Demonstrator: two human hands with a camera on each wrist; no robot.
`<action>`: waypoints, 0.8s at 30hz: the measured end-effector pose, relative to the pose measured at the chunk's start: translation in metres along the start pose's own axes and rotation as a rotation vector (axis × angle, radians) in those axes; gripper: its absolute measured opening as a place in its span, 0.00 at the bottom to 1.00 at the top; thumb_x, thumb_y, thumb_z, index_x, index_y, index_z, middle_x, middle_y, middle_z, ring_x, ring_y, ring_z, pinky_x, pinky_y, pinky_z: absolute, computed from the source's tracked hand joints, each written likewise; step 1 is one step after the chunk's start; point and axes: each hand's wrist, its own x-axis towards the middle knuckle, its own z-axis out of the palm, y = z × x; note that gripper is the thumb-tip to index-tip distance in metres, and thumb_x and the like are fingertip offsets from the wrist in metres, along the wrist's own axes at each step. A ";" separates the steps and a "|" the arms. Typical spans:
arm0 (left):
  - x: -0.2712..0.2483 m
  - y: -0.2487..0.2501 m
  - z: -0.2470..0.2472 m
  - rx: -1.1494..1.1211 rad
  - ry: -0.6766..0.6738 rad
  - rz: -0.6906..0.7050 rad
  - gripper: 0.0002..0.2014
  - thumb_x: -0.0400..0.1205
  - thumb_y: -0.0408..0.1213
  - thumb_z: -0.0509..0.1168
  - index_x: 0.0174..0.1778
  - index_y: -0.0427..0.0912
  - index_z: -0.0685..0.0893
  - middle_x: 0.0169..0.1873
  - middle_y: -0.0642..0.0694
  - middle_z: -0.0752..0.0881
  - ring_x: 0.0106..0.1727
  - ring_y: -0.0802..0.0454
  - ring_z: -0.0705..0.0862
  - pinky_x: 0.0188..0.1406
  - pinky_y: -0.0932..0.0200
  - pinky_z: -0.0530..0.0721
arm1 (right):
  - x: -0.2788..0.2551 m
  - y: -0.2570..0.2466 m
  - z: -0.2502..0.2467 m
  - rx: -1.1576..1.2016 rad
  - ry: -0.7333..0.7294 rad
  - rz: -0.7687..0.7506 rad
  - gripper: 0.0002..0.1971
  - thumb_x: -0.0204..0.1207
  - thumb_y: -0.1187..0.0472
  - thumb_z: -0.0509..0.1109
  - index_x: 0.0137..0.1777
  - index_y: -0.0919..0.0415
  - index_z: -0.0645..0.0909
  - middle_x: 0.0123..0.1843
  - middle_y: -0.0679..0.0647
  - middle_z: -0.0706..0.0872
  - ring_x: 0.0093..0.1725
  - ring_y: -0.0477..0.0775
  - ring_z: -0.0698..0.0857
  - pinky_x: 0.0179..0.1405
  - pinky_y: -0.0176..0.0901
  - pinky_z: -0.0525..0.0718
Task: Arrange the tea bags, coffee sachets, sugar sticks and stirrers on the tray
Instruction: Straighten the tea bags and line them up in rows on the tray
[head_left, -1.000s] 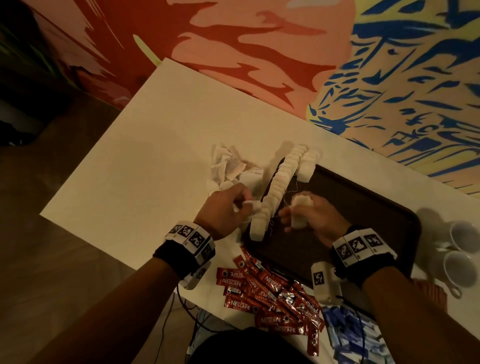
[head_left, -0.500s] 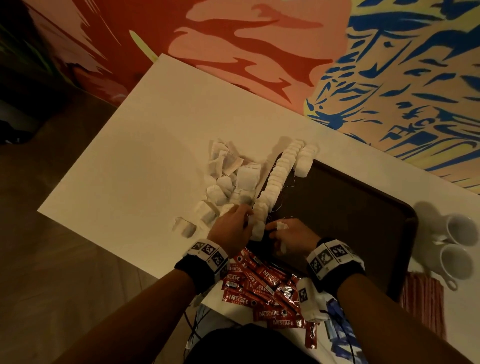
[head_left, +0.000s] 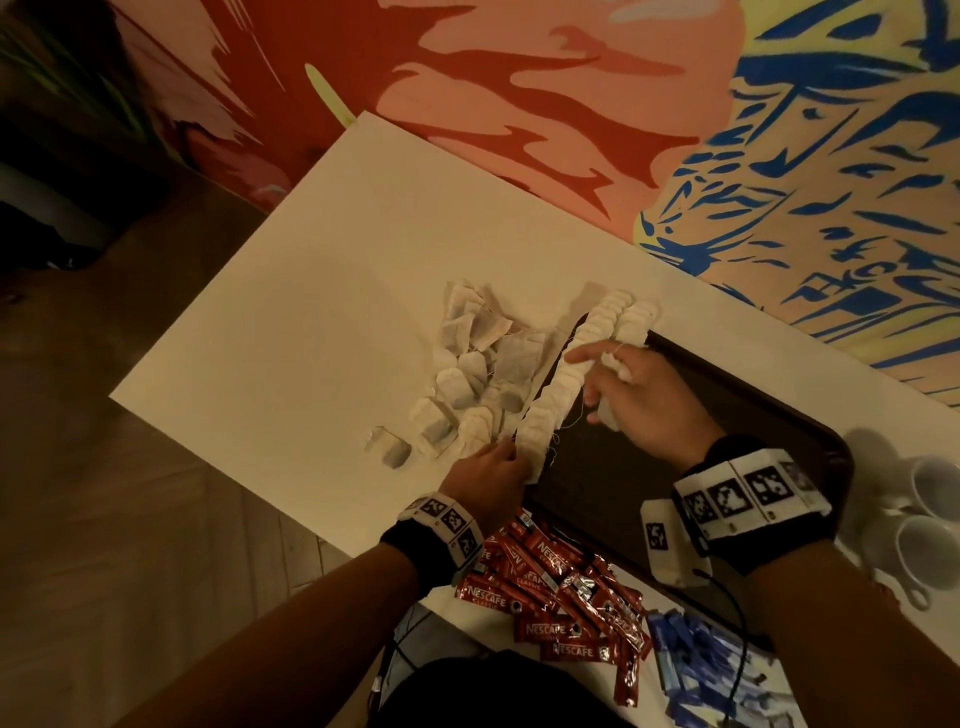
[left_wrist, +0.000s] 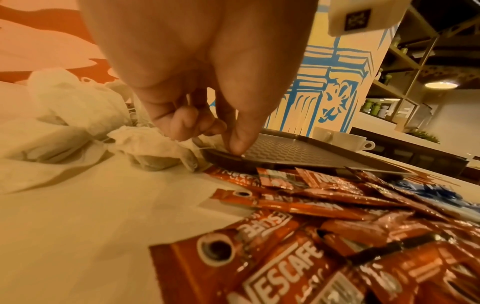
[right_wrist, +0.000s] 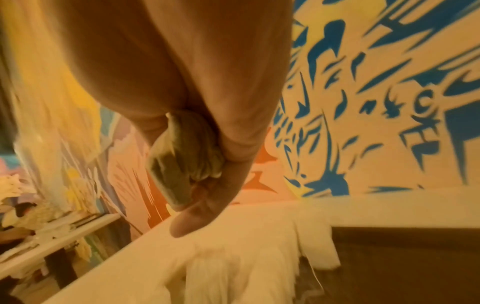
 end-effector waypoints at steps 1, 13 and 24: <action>0.000 0.000 0.001 0.001 -0.002 -0.005 0.14 0.88 0.44 0.59 0.69 0.49 0.81 0.70 0.46 0.78 0.71 0.45 0.78 0.61 0.51 0.84 | 0.001 -0.009 -0.004 0.017 0.024 -0.036 0.17 0.85 0.66 0.61 0.54 0.46 0.88 0.46 0.58 0.88 0.44 0.60 0.88 0.49 0.56 0.93; -0.011 -0.016 -0.044 -0.295 0.331 -0.225 0.10 0.86 0.44 0.62 0.63 0.50 0.78 0.56 0.53 0.79 0.51 0.55 0.80 0.49 0.62 0.78 | 0.055 -0.025 0.017 -0.219 0.037 -0.118 0.12 0.85 0.62 0.64 0.55 0.49 0.88 0.47 0.47 0.87 0.36 0.60 0.87 0.38 0.54 0.87; -0.047 -0.117 -0.066 -0.287 0.138 -0.753 0.33 0.78 0.51 0.72 0.76 0.48 0.68 0.71 0.47 0.75 0.71 0.42 0.75 0.65 0.42 0.80 | 0.089 -0.008 0.101 -0.496 -0.160 0.034 0.28 0.76 0.46 0.79 0.69 0.63 0.82 0.65 0.58 0.87 0.64 0.60 0.85 0.57 0.45 0.80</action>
